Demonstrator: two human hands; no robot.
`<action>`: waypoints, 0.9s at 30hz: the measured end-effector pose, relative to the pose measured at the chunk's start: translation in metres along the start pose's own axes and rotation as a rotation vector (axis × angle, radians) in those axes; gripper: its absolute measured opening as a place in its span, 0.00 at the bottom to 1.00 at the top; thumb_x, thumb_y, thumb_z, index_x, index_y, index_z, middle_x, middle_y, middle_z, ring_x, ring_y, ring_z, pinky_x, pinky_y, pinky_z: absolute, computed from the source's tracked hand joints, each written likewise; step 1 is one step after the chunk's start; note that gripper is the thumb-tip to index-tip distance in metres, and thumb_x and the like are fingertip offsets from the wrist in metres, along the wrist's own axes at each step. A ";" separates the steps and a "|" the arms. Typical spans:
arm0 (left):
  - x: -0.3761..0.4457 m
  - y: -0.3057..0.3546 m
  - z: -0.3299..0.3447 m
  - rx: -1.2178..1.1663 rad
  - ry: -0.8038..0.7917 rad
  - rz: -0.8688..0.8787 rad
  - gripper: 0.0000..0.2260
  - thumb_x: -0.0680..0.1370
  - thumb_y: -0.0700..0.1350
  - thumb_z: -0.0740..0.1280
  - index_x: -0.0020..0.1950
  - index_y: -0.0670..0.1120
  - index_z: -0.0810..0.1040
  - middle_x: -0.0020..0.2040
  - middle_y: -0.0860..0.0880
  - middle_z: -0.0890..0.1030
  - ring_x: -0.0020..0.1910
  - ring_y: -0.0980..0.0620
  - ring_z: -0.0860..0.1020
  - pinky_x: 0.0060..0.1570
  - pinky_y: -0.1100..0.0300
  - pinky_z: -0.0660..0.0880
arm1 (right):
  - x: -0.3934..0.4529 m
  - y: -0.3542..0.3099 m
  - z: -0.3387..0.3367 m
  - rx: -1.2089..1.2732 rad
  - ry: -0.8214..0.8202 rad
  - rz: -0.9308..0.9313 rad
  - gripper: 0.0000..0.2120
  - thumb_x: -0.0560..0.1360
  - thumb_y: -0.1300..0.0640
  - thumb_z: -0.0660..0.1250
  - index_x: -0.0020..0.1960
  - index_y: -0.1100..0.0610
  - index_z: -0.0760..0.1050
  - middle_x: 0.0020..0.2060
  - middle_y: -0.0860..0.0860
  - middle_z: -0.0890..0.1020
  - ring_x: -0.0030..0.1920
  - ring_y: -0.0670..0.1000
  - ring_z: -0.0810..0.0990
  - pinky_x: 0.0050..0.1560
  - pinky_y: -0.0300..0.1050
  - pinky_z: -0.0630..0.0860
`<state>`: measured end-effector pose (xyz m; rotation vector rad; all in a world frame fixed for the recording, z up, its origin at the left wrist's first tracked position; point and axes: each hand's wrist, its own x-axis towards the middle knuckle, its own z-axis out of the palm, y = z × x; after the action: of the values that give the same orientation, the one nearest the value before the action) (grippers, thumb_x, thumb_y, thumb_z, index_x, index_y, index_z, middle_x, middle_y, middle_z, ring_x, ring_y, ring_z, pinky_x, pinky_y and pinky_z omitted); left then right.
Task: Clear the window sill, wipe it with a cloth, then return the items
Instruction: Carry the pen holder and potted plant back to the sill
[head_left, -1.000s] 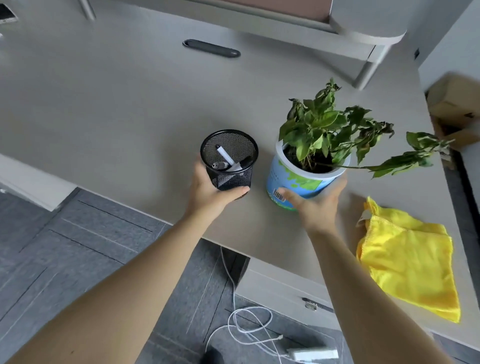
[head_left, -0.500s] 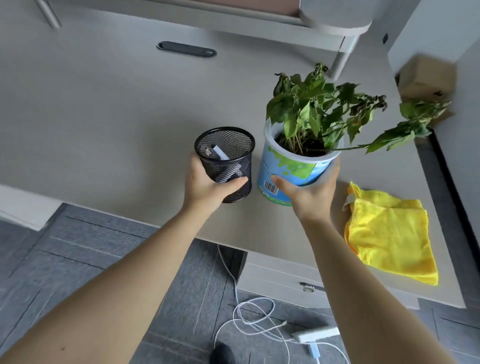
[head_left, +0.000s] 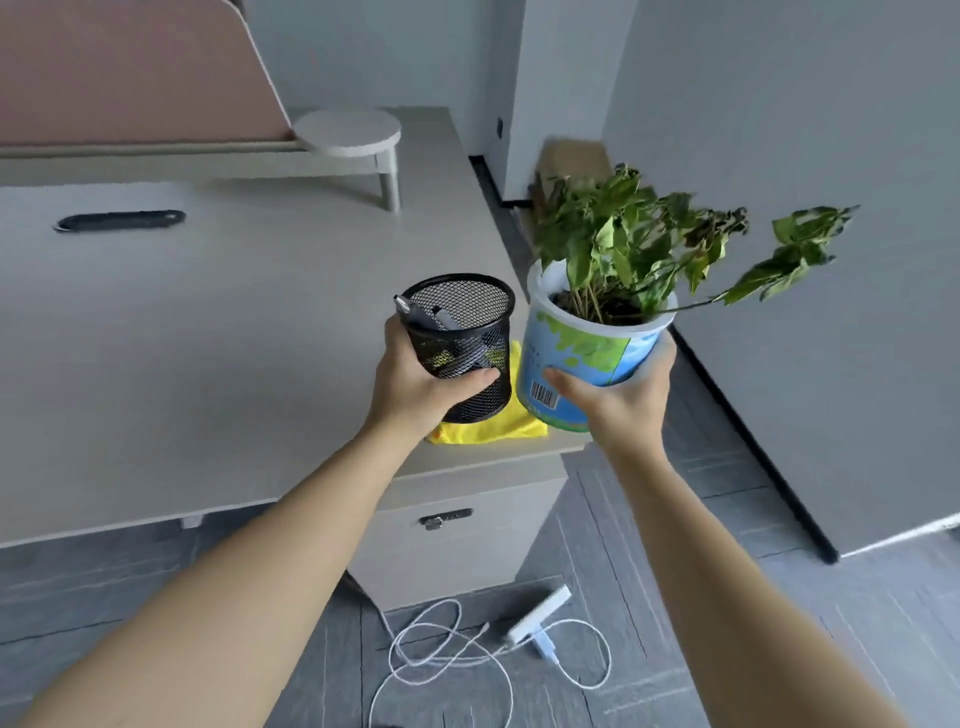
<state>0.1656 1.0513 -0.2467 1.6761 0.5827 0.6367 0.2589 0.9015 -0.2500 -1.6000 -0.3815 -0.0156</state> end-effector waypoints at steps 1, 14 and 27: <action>-0.008 0.009 0.023 -0.005 -0.040 0.020 0.28 0.47 0.56 0.72 0.43 0.58 0.64 0.48 0.54 0.75 0.53 0.49 0.76 0.56 0.54 0.73 | -0.003 -0.001 -0.028 -0.009 0.038 0.005 0.38 0.51 0.59 0.77 0.57 0.51 0.62 0.52 0.50 0.74 0.52 0.48 0.76 0.47 0.32 0.76; -0.194 0.109 0.318 -0.090 -0.680 0.181 0.36 0.49 0.55 0.75 0.52 0.51 0.64 0.56 0.44 0.77 0.56 0.47 0.76 0.59 0.51 0.73 | -0.120 -0.040 -0.400 -0.253 0.608 0.070 0.38 0.54 0.64 0.81 0.57 0.57 0.64 0.50 0.51 0.75 0.53 0.52 0.76 0.55 0.51 0.78; -0.321 0.162 0.559 -0.092 -1.145 0.230 0.29 0.62 0.42 0.77 0.54 0.46 0.62 0.52 0.49 0.72 0.52 0.50 0.72 0.48 0.59 0.70 | -0.179 -0.033 -0.632 -0.323 1.146 0.077 0.38 0.57 0.66 0.80 0.57 0.53 0.61 0.46 0.39 0.71 0.47 0.37 0.73 0.38 0.27 0.75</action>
<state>0.3231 0.4068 -0.2088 1.7172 -0.4566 -0.1984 0.2217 0.2457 -0.2151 -1.6487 0.6007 -0.9281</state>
